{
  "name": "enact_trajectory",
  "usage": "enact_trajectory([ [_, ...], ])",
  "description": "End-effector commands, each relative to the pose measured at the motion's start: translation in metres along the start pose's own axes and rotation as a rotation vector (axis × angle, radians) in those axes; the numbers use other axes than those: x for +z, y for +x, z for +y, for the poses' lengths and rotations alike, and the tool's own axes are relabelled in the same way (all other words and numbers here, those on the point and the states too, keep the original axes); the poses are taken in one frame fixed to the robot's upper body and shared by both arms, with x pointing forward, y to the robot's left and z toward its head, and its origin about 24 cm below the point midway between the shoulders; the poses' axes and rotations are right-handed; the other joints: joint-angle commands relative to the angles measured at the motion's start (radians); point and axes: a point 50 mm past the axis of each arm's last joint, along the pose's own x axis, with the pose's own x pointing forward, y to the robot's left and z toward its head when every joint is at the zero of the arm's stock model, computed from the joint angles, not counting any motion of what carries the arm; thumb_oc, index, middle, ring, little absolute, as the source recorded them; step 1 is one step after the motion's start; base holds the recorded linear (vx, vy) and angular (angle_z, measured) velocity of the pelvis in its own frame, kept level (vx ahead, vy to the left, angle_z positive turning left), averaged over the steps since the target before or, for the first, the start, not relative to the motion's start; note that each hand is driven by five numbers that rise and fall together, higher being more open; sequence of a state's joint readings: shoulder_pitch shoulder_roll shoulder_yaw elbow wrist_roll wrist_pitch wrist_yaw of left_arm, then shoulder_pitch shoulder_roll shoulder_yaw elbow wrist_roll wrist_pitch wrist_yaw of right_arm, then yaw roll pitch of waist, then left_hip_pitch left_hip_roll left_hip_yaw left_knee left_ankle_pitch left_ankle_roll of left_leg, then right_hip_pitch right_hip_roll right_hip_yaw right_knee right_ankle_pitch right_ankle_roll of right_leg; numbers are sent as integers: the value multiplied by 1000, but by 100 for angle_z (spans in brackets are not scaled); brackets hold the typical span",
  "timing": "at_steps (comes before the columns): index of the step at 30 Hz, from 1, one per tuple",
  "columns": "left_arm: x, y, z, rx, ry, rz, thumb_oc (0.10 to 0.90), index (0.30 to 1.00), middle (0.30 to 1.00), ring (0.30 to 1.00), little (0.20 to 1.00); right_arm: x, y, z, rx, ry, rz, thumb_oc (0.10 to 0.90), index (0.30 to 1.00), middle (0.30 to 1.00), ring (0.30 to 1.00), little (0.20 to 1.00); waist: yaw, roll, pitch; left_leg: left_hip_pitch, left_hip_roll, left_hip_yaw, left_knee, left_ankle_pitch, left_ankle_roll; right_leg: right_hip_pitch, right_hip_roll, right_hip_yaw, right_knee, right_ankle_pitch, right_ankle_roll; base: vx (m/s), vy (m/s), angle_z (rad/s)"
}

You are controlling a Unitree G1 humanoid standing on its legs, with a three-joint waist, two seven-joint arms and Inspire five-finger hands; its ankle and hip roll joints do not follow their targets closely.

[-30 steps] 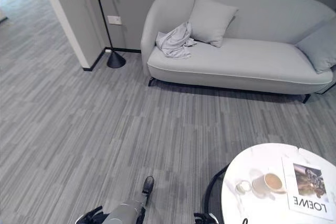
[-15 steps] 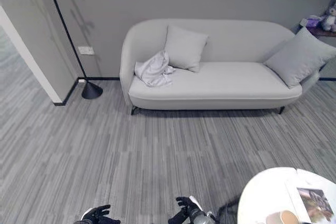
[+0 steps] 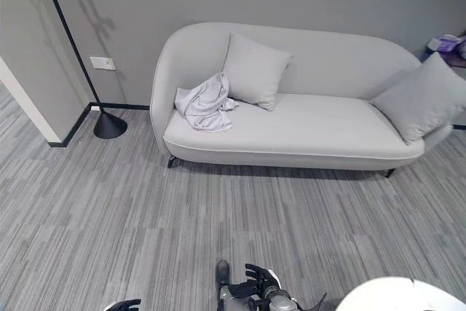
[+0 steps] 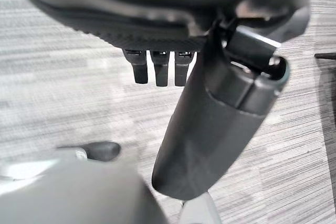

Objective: Hang the clothes on the sofa on the clothes rack.

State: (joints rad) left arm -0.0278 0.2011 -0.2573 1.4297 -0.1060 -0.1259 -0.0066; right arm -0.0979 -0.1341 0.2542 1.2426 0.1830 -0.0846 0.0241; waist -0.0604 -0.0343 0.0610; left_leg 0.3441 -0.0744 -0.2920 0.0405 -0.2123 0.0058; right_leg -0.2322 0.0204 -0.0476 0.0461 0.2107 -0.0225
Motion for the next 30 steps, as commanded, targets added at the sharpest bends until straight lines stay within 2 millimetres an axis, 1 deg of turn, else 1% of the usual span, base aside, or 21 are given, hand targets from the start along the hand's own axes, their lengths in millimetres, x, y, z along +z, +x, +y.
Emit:
enact_trajectory([
  [1, 12, 1, -21, -65, 63, -50, 800, 900, 900, 900, 900, -58, -15, -7, 7, -129, 187, 800, 900, 900, 900, 900, -4, 14, 13, 11, 66, -2, -97, 95, 17, -37, 11, 52, 29, -13, 119, 328, -127, 38],
  [2, 20, 2, -23, -60, 110, -80, 800, 900, 900, 900, 900, -45, -11, -7, 9, -199, 135, 800, 900, 900, 900, 900, 4, 19, 13, -37, 83, 16, 10, 160, -5, -4, 20, 40, 36, -41, 106, 206, -78, 28],
  [3, 20, 2, -23, -60, 110, -80, 800, 900, 900, 900, 900, -45, -11, -7, 8, -199, 135, 800, 900, 900, 900, 900, 3, 19, 12, -39, 83, 15, 13, 158, -5, -4, 20, 39, 36, -41, 106, 439, -169, 9],
  [4, 28, 2, -18, -25, 83, -112, 800, 900, 900, 900, 900, -33, -9, -7, 2, -198, 84, 800, 900, 900, 900, 900, 10, 12, 19, -119, 99, 52, 167, 275, -49, 52, 13, 19, 25, -72, 90, 322, -128, 2],
  [6, 35, 3, -13, -1, 6, -138, 800, 900, 900, 900, 900, -24, -7, -7, -8, -193, 49, 800, 900, 900, 900, 900, 30, -11, 40, -224, 106, 103, 352, 351, -51, 114, 1, 10, -5, -95, 65, 295, -149, 31],
  [7, 35, 3, -13, -1, 6, -138, 800, 900, 900, 900, 900, -24, -7, -7, -8, -193, 49, 800, 900, 900, 900, 900, 30, -11, 40, -225, 107, 103, 353, 351, -51, 114, 1, 10, -6, -95, 65, 257, -172, 41],
  [8, 36, 3, -6, 33, -84, -139, 800, 900, 900, 900, 900, -19, -6, -9, -23, -195, 34, 800, 900, 900, 900, 900, 39, -32, 47, -260, 139, 157, 411, 383, -32, 139, -5, 3, -13, -112, 43, 212, -146, 10],
  [9, 36, 3, -5, 28, -107, -141, 800, 900, 900, 900, 900, -17, -6, -12, -35, -190, 33, 800, 900, 900, 900, 900, 56, -43, 55, -308, 156, 210, 474, 359, -12, 164, -12, 11, -18, -122, 35, 310, -169, 25],
  [11, 35, 2, -4, 32, -183, -143, 800, 900, 900, 900, 900, -17, -6, -19, -63, -182, 36, 800, 900, 900, 900, 900, 83, -61, 66, -402, 139, 257, 521, 302, 8, 214, -36, 21, -38, -136, 35, 309, -27, 18],
  [12, 35, 2, -4, 35, -255, -150, 800, 900, 900, 900, 900, -16, -6, -23, -78, -181, 39, 800, 900, 900, 900, 900, 111, -60, 66, -493, 87, 288, 460, 262, 11, 260, -51, 32, -61, -149, 40, 291, 46, -3],
  [13, 35, 2, -4, 34, -255, -150, 800, 900, 900, 900, 900, -16, -6, -23, -78, -181, 39, 800, 900, 900, 900, 900, 113, -59, 68, -490, 89, 289, 463, 259, 11, 264, -50, 33, -62, -149, 40, 437, 182, -9],
  [14, 32, 2, -6, 33, -299, -141, 800, 900, 900, 900, 900, -15, -6, -25, -81, -206, 30, 800, 900, 900, 900, 900, 124, -41, 58, -530, 85, 302, 286, 257, -1, 297, -52, 38, -76, -182, 52, 372, 190, 2],
  [15, 31, 2, -7, 28, -319, -136, 800, 900, 900, 900, 900, -14, -6, -25, -82, -228, 26, 800, 900, 900, 900, 900, 134, -28, 57, -537, 91, 308, 181, 281, -8, 326, -45, 37, -83, -199, 54, 375, 186, 2],
  [16, 31, 2, -7, 27, -319, -135, 800, 900, 900, 900, 900, -14, -6, -25, -82, -228, 27, 800, 900, 900, 900, 900, 134, -30, 61, -526, 88, 309, 172, 283, -7, 333, -48, 37, -85, -201, 55, 279, 123, 10],
  [18, 28, 2, -8, 30, -375, -128, 800, 900, 900, 900, 900, -15, -7, -25, -86, -288, 25, 800, 900, 900, 900, 900, 161, 3, 52, -551, 87, 266, -5, 374, -20, 376, -20, 52, -94, -232, 51, 374, 161, 3],
  [20, 24, 2, -9, 45, -477, -115, 800, 900, 900, 900, 900, -9, -6, -24, -94, -330, 1, 800, 900, 900, 900, 900, 191, 8, 52, -608, 75, 184, -128, 421, -50, 441, -27, 87, -87, -284, 58, 507, 213, -15],
  [23, 21, 2, -9, 46, -522, -102, 800, 900, 900, 900, 900, -12, -6, -23, -92, -314, 14, 800, 900, 900, 900, 900, 196, 6, 46, -637, 90, 190, -123, 441, -63, 480, -51, 108, -75, -312, 72, 431, 283, -41],
  [24, 17, 2, -10, 38, -507, -88, 800, 900, 900, 900, 900, -21, -7, -21, -79, -292, 48, 800, 900, 900, 900, 900, 198, 15, 21, -609, 112, 199, -125, 463, -59, 496, -70, 131, -55, -329, 90, 400, 320, -43],
  [26, 21, 2, -9, 38, -457, -102, 800, 900, 900, 900, 900, -24, -8, -23, -89, -277, 61, 800, 900, 900, 900, 900, 198, 11, 10, -598, 103, 209, -110, 472, -56, 496, -94, 137, -34, -319, 99, 362, 351, -55],
  [29, 26, 2, -7, 24, -271, -113, 800, 900, 900, 900, 900, -41, -11, -24, -95, -235, 129, 800, 900, 900, 900, 900, 176, -3, -18, -553, 61, 238, -91, 438, -19, 450, -151, 156, 84, -218, 132, 369, 378, -40],
  [30, 26, 2, -7, 20, -193, -115, 800, 900, 900, 900, 900, -43, -12, -23, -94, -205, 136, 800, 900, 900, 900, 900, 165, -7, -26, -524, 35, 252, -98, 415, 2, 430, -170, 159, 133, -151, 142, 422, 523, -1],
])
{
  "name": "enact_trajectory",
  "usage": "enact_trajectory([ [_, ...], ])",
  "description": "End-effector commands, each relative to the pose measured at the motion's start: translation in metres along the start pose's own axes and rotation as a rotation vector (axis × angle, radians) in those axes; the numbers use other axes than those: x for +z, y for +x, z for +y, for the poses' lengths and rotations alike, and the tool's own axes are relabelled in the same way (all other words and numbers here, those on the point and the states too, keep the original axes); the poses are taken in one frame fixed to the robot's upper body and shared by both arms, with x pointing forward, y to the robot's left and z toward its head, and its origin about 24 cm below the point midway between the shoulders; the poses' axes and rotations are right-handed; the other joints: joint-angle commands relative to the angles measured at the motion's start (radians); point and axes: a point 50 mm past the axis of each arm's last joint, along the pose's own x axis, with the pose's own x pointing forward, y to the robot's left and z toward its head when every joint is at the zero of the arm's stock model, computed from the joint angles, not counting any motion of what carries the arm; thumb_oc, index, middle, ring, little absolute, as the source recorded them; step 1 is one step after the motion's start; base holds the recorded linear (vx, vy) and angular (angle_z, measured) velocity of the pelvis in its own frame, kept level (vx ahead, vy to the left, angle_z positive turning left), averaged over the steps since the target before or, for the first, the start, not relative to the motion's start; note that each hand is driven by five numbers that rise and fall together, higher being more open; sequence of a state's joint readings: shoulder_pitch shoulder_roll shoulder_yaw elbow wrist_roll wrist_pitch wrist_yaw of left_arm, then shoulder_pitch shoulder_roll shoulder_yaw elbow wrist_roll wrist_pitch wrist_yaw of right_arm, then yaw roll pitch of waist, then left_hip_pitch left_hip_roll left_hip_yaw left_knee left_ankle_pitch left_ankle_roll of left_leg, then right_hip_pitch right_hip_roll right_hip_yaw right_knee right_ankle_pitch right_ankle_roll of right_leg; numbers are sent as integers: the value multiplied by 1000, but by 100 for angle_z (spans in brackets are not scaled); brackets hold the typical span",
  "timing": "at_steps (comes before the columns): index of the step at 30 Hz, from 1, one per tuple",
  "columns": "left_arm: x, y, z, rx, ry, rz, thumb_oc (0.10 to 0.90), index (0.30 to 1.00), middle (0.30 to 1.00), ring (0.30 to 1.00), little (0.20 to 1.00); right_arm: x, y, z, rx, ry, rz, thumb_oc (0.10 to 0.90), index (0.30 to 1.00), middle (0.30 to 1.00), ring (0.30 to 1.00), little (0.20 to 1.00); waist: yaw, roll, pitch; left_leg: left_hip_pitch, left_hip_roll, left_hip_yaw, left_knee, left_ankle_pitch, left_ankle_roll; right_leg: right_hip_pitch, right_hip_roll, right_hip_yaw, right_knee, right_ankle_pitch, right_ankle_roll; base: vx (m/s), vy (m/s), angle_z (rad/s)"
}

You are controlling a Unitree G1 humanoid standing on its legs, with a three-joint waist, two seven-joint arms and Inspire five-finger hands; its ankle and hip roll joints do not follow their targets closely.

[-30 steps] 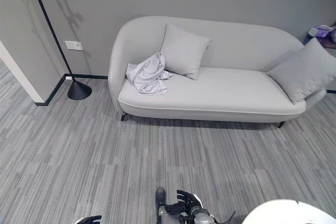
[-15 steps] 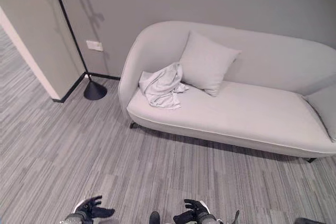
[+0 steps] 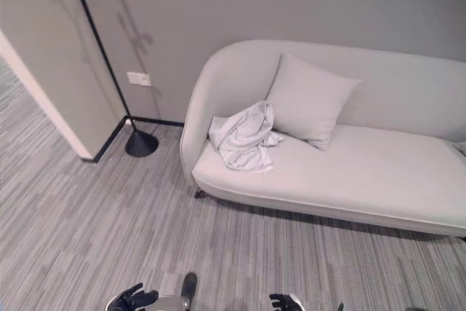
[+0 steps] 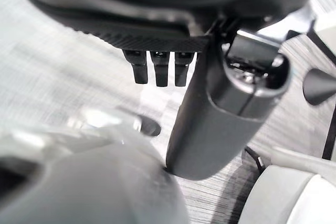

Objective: Hang the clothes on the sofa on the clothes rack.

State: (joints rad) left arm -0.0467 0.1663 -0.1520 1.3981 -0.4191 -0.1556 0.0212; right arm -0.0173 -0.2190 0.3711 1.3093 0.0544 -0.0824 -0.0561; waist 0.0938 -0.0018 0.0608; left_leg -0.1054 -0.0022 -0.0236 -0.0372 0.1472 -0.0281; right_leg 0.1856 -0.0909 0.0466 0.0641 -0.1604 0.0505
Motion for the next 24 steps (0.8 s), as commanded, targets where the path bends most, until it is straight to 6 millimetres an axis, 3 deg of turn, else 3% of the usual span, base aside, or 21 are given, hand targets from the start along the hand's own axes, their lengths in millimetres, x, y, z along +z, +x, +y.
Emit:
enact_trajectory([
  [1, 8, 1, -12, -83, 270, -48, 800, 900, 900, 900, 900, 10, 2, 1, -10, 81, -24, 800, 900, 900, 900, 900, -1, -22, -31, -33, -59, 1, -28, 24, 61, -36, -85, 41, 214, 312, 73, 308, 408, 2],
  [2, 8, 1, -12, -83, 270, -48, 800, 900, 900, 900, 900, 10, 2, 1, -10, 82, -24, 800, 900, 900, 900, 900, -1, -23, -30, -32, -60, 2, -27, 23, 62, -36, -86, 41, 214, 311, 73, 249, 396, -4],
  [4, 8, 1, -13, -89, 291, -46, 800, 900, 900, 900, 900, 16, 2, -3, -39, 70, -45, 800, 900, 900, 900, 900, -8, -2, -23, 26, -77, 14, -35, -10, 84, -80, -126, -25, 301, 372, 69, 202, 319, -5],
  [6, 5, 0, -13, -93, 330, -35, 800, 900, 900, 900, 900, 28, 3, -6, -59, 43, -90, 800, 900, 900, 900, 900, -25, 18, -11, 83, -79, 20, -46, -35, 98, -141, -126, -78, 374, 364, 58, 239, 304, -8],
  [9, 3, 0, -12, -112, 430, -33, 800, 900, 900, 900, 900, 48, 2, -16, -101, 43, -183, 800, 900, 900, 900, 900, -62, 35, 11, 131, -75, -10, -50, -60, 101, -235, -8, -88, 371, 229, 26, 255, 148, 1],
  [10, 4, -1, -10, -113, 461, -45, 800, 900, 900, 900, 900, 63, -1, -35, -176, 100, -254, 800, 900, 900, 900, 900, -76, 31, 25, 151, -82, -30, -50, -74, 98, -273, 39, -105, 294, 199, 23, 308, 31, 3],
  [12, 2, -1, -10, -118, 473, -44, 800, 900, 900, 900, 900, 70, -4, -46, -217, 128, -292, 800, 900, 900, 900, 900, -86, 25, 33, 172, -88, -45, -50, -89, 97, -295, 60, -110, 246, 201, 25, 206, -11, 9],
  [14, -1, -2, -13, -129, 501, -43, 800, 900, 900, 900, 900, 88, -12, -67, -288, 174, -389, 800, 900, 900, 900, 900, -110, 8, 50, 214, -104, -77, -50, -118, 98, -333, 103, -83, 134, 238, 39, 243, -25, 13],
  [17, 0, -2, -21, -152, 535, -61, 800, 900, 900, 900, 900, 115, -26, -93, -377, 241, -531, 800, 900, 900, 900, 900, -136, -8, 66, 261, -120, -110, -50, -147, 101, -380, 125, -46, 27, 302, 64, 321, -30, 22],
  [18, 2, -2, -24, -158, 565, -69, 800, 900, 900, 900, 900, 126, -36, -111, -423, 334, -604, 800, 900, 900, 900, 900, -152, -12, 70, 289, -124, -143, -50, -169, 101, -398, 142, -1, 0, 324, 70, 278, -39, 18],
  [24, -7, -3, -21, -146, 512, -31, 800, 900, 900, 900, 900, 132, -42, -127, -444, 554, -661, 800, 900, 900, 900, 900, -155, -13, 37, 346, -94, -187, -50, -230, 85, -339, 143, 18, -25, 313, 47, 298, -88, 52],
])
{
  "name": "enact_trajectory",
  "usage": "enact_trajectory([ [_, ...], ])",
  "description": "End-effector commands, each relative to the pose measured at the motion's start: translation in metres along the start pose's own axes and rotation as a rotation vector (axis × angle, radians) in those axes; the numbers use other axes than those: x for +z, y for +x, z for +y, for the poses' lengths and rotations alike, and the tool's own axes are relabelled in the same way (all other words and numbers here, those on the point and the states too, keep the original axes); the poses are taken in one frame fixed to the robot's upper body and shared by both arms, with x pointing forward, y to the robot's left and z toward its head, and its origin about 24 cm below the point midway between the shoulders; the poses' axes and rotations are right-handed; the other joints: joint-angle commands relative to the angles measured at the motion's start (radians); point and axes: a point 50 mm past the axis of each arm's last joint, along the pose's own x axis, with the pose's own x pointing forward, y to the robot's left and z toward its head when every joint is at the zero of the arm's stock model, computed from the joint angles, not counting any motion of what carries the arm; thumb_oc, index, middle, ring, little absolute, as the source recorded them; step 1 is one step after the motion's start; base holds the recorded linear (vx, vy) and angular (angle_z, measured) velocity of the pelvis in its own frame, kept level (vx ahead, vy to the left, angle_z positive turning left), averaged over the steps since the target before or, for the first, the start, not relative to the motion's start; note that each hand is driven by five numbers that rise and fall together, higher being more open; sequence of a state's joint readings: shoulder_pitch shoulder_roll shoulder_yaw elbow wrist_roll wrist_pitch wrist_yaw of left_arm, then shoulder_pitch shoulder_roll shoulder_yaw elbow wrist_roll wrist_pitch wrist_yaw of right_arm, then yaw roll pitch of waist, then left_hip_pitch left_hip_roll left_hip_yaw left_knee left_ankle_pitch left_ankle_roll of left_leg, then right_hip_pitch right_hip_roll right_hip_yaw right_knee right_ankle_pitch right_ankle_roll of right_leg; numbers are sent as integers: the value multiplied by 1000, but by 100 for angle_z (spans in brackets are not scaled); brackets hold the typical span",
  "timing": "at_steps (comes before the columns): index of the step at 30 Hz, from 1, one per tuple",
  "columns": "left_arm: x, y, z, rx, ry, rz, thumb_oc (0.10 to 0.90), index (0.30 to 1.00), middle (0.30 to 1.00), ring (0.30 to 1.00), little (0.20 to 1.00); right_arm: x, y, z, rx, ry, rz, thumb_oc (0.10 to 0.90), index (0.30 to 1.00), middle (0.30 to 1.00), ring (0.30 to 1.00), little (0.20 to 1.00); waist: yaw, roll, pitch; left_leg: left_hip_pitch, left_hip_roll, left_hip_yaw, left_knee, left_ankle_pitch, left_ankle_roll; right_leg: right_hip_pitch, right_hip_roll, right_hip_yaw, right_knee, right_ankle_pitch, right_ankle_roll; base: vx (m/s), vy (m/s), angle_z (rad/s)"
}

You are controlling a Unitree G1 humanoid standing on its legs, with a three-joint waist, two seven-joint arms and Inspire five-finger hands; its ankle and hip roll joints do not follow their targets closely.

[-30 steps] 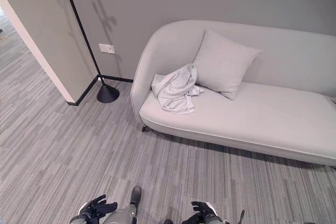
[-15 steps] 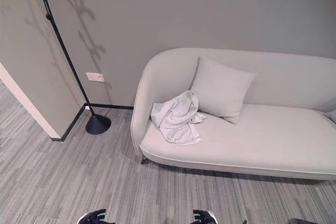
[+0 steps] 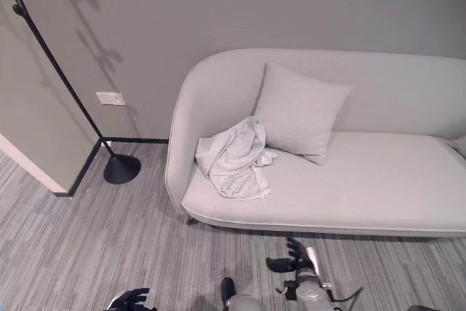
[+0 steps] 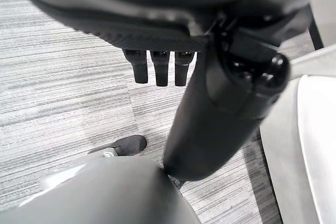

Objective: Hang the clothes on the sofa on the clothes rack.

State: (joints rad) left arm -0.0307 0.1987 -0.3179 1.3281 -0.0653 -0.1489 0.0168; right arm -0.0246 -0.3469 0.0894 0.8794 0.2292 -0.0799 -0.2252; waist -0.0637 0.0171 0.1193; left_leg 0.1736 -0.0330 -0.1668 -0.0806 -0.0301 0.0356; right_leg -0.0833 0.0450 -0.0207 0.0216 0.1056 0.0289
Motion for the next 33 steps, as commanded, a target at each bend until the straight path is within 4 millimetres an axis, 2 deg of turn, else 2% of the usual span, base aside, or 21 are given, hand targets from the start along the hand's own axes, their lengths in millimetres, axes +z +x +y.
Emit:
enact_trajectory([
  [1, -4, -1, -17, -42, -25, 1, 800, 900, 900, 900, 900, 66, 10, -11, -58, 229, -249, 800, 900, 900, 900, 900, 7, -31, -32, 76, -49, -49, -7, -60, 15, -57, 11, 85, 11, 41, 66, 250, -96, 30],
  [2, -2, -1, -18, -37, -50, -12, 800, 900, 900, 900, 900, 72, 12, -11, -65, 303, -258, 800, 900, 900, 900, 900, 13, -28, -41, 86, -32, -51, -4, -64, 1, -40, 14, 78, 1, 35, 60, 392, -163, 23],
  [3, 7, -1, -24, -53, -57, -51, 800, 900, 900, 900, 900, 83, 15, -13, -86, 423, -277, 800, 900, 900, 900, 900, 21, -30, -38, 50, -25, -39, 82, -71, -16, 0, 10, 70, -30, 27, 53, 280, -118, 15],
  [4, 7, 0, -24, -53, -57, -51, 800, 900, 900, 900, 900, 84, 16, -13, -86, 424, -278, 800, 900, 900, 900, 900, 20, -30, -37, 47, -26, -40, 90, -76, -16, 2, 9, 69, -32, 28, 53, 212, -89, 19],
  [5, 15, 0, -27, -67, -43, -85, 800, 900, 900, 900, 900, 92, 17, -14, -101, 502, -290, 800, 900, 900, 900, 900, 27, -32, -32, 9, -26, -25, 166, -67, -31, 27, 3, 60, -49, 24, 50, 121, -33, 24],
  [6, 32, -1, -29, -81, -72, -164, 800, 900, 900, 900, 900, 107, 17, -15, -116, 606, -328, 800, 900, 900, 900, 900, 43, -42, -6, -85, -35, 12, 312, -25, -52, 58, -17, 48, -59, 14, 39, 157, -52, 36],
  [7, 39, -2, -26, -72, -114, -205, 800, 900, 900, 900, 900, 112, 18, -16, -128, 679, -337, 800, 900, 900, 900, 900, 54, -50, 4, -136, -31, 31, 394, -3, -52, 69, -27, 43, -62, 11, 32, 84, -28, 31],
  [8, 39, -2, -25, -71, -114, -204, 800, 900, 900, 900, 900, 112, 18, -16, -127, 681, -337, 800, 900, 900, 900, 900, 54, -50, 3, -144, -31, 31, 407, -8, -52, 67, -26, 43, -62, 12, 32, 71, -50, 26],
  [9, 49, -6, -22, -76, -188, -268, 800, 900, 900, 900, 900, 122, 20, -18, -171, 761, -339, 800, 900, 900, 900, 900, 77, -60, 15, -219, -10, 80, 491, 9, -36, 88, -42, 37, -69, -7, 19, 76, -31, 14],
  [11, 50, -8, -18, -70, -249, -282, 800, 900, 900, 900, 900, 124, 21, -22, -197, 804, -336, 800, 900, 900, 900, 900, 88, -64, 15, -256, 10, 107, 501, 1, -26, 97, -50, 37, -73, -16, 18, 85, -10, 19],
  [14, 45, -14, -16, -77, -415, -293, 800, 900, 900, 900, 900, 131, 22, -32, -259, 882, -340, 800, 900, 900, 900, 900, 115, -65, 15, -299, 41, 147, 377, -12, -17, 130, -75, 27, -81, -44, 22, 155, 66, 22],
  [15, 42, -16, -18, -86, -452, -290, 800, 900, 900, 900, 900, 134, 22, -34, -272, 907, -349, 800, 900, 900, 900, 900, 123, -55, 14, -303, 47, 140, 308, 20, -28, 140, -73, 26, -80, -57, 21, 201, 117, 14],
  [17, 39, -20, -24, -101, -514, -286, 800, 900, 900, 900, 900, 140, 22, -38, -307, 937, -352, 800, 900, 900, 900, 900, 144, -26, 11, -336, 53, 96, 170, 132, -50, 170, -54, 30, -82, -90, 12, 230, 128, 10],
  [19, 37, -23, -28, -103, -563, -285, 800, 900, 900, 900, 900, 147, 26, -38, -318, 940, -330, 800, 900, 900, 900, 900, 179, -8, 14, -387, 34, 23, 32, 187, -63, 214, -44, 54, -80, -129, 2, 314, 131, -4],
  [20, 38, -24, -28, -99, -583, -287, 800, 900, 900, 900, 900, 149, 27, -36, -314, 911, -319, 800, 900, 900, 900, 900, 189, -5, 16, -405, 27, -2, 8, 197, -69, 225, -42, 66, -77, -139, 0, 234, 91, -23],
  [23, 36, -23, -28, -86, -598, -278, 800, 900, 900, 900, 900, 152, 29, -31, -298, 879, -301, 800, 900, 900, 900, 900, 204, -1, 20, -441, 20, -41, -2, 210, -84, 246, -43, 95, -75, -156, 3, 205, 112, -46],
  [26, 31, -21, -27, -70, -569, -249, 800, 900, 900, 900, 900, 150, 30, -26, -278, 887, -282, 800, 900, 900, 900, 900, 220, 5, 8, -453, 33, -9, -7, 226, -89, 290, -61, 132, -83, -180, 21, 293, 241, -40],
  [28, 24, -18, -29, -63, -518, -208, 800, 900, 900, 900, 900, 149, 28, -24, -269, 912, -288, 800, 900, 900, 900, 900, 222, 15, -9, -437, 48, 9, -2, 250, -87, 310, -80, 153, -76, -195, 36, 411, 402, -45],
  [29, 16, -15, -29, -65, -426, -174, 800, 900, 900, 900, 900, 144, 27, -22, -260, 902, -288, 800, 900, 900, 900, 900, 214, 14, -33, -411, 44, 18, 6, 262, -79, 319, -116, 163, -68, -192, 53, 371, 369, -49],
  [30, 16, -15, -29, -64, -425, -173, 800, 900, 900, 900, 900, 143, 27, -22, -260, 901, -287, 800, 900, 900, 900, 900, 216, 12, -34, -411, 43, 19, 6, 261, -78, 319, -119, 164, -68, -193, 54, 392, 377, -48],
  [33, 18, -13, -22, -64, -253, -192, 800, 900, 900, 900, 900, 139, 27, -25, -253, 846, -295, 800, 900, 900, 900, 900, 204, -5, -60, -377, 16, 50, 10, 236, -57, 299, -162, 174, -33, -168, 81, 336, 299, -35],
])
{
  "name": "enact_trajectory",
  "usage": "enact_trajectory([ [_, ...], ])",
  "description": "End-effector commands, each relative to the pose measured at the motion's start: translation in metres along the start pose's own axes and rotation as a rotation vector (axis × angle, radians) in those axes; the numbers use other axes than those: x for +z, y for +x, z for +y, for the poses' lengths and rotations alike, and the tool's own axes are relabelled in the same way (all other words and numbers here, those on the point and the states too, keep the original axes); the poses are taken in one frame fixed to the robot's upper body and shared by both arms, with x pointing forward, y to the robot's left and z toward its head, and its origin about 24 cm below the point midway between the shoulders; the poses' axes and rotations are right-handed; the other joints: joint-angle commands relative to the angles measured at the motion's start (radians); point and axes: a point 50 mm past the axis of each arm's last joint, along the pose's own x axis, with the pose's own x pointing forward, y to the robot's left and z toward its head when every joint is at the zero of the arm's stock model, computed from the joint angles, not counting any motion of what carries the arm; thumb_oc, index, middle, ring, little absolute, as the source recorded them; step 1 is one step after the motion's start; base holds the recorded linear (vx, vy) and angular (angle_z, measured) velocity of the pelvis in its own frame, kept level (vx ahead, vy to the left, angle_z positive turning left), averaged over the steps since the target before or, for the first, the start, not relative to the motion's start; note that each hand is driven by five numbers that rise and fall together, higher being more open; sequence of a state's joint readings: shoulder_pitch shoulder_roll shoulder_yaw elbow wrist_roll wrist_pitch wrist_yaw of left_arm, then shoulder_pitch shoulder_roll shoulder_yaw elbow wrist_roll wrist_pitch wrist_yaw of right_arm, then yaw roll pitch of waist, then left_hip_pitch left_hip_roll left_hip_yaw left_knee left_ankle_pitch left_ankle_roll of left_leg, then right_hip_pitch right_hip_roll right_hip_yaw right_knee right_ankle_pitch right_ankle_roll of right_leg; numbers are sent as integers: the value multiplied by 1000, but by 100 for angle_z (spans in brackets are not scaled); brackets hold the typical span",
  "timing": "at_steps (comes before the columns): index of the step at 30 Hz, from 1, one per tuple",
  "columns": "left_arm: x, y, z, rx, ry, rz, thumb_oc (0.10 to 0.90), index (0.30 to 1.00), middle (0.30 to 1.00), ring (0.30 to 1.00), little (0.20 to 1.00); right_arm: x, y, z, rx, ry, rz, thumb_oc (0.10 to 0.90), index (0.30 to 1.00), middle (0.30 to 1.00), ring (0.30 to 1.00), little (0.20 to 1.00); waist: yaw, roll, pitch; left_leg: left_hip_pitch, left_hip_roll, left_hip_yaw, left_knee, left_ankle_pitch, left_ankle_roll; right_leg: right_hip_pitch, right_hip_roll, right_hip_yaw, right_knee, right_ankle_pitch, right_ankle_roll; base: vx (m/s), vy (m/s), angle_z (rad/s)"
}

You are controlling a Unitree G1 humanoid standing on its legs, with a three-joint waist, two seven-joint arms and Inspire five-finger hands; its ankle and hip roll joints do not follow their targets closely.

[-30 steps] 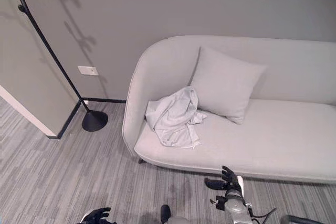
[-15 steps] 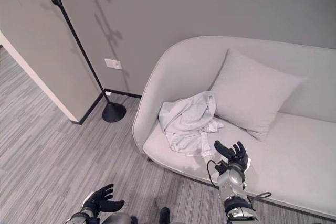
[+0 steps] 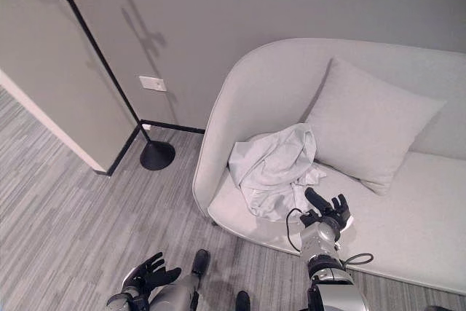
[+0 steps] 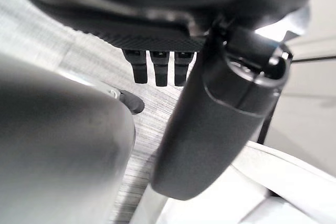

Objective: Hang the clothes on the sofa on the clothes rack.

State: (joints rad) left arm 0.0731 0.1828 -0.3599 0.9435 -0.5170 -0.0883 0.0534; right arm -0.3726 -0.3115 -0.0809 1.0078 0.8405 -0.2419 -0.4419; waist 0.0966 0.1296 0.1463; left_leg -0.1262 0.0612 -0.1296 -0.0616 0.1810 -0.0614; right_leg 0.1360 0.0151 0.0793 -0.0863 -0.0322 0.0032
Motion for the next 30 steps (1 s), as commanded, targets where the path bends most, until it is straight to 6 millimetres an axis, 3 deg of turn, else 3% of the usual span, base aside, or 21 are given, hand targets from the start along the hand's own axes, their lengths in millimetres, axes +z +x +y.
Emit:
enact_trajectory([
  [1, -16, -11, 12, -48, 265, -5, 800, 900, 900, 900, 900, 40, 5, 15, 89, -10, -165, 800, 900, 900, 900, 900, 37, -122, -92, -59, -97, 24, -8, 0, 59, 56, -153, 85, 103, 0, 122, 286, 279, -18],
  [5, -16, -11, 19, -30, 273, -1, 800, 900, 900, 900, 900, 51, 9, 16, 75, -22, -185, 800, 900, 900, 900, 900, 40, -133, -86, -52, -124, 39, -3, -36, 87, 0, -176, 95, 169, 53, 140, 168, 218, -4],
  [7, -18, -10, 23, -21, 315, 16, 800, 900, 900, 900, 900, 73, 12, 30, 75, 21, -223, 800, 900, 900, 900, 900, 41, -130, -46, -66, -138, 55, 18, -62, 108, -87, -189, 70, 268, 148, 143, -3, 152, -11],
  [10, -17, -9, 26, -3, 325, 18, 800, 900, 900, 900, 900, 89, 12, 41, 75, 75, -249, 800, 900, 900, 900, 900, 45, -120, -18, -89, -132, 66, 42, -78, 114, -145, -178, 19, 311, 139, 135, -52, 114, -25],
  [12, -12, -7, 27, 9, 314, 5, 800, 900, 900, 900, 900, 110, 11, 53, 81, 107, -295, 800, 900, 900, 900, 900, 41, -117, 14, -109, -138, 65, 47, -80, 117, -202, -130, -4, 292, 92, 120, -124, 83, -13],
  [14, -5, -4, 31, 35, 270, -13, 800, 900, 900, 900, 900, 132, 12, 53, 34, 141, -334, 800, 900, 900, 900, 900, 43, -117, 58, -154, -133, 69, 68, -85, 111, -247, -104, -55, 185, 35, 109, -110, -26, -10],
  [17, -6, -3, 30, 50, 273, -5, 800, 900, 900, 900, 900, 146, 11, 58, 25, 206, -349, 800, 900, 900, 900, 900, 45, -126, 66, -176, -152, 54, 81, -97, 114, -252, -84, -31, 129, 41, 94, -32, -26, 7],
  [23, -2, 0, 24, 82, 238, -30, 800, 900, 900, 900, 900, 183, 0, 68, -34, 202, -484, 800, 900, 900, 900, 900, 66, -105, 104, -222, -148, 30, 40, -70, 102, -307, -77, -38, 58, 90, 86, -29, -32, 3],
  [25, -1, 1, 22, 86, 223, -38, 800, 900, 900, 900, 900, 187, -3, 69, -54, 206, -511, 800, 900, 900, 900, 900, 66, -102, 109, -226, -149, 27, 33, -64, 102, -311, -76, -42, 52, 94, 86, 2, -3, 2],
  [27, 5, 3, 16, 88, 221, -69, 800, 900, 900, 900, 900, 194, -19, 82, -56, 167, -636, 800, 900, 900, 900, 900, 67, -91, 123, -236, -152, 20, 21, -57, 101, -324, -76, -48, 43, 96, 88, 0, 0, 0],
  [30, 11, 4, 14, 79, 242, -96, 800, 900, 900, 900, 900, 201, -19, 81, -54, 199, -631, 800, 900, 900, 900, 900, 69, -89, 124, -249, -154, 16, 20, -55, 100, -332, -83, -55, 37, 98, 90, 0, 0, 0],
])
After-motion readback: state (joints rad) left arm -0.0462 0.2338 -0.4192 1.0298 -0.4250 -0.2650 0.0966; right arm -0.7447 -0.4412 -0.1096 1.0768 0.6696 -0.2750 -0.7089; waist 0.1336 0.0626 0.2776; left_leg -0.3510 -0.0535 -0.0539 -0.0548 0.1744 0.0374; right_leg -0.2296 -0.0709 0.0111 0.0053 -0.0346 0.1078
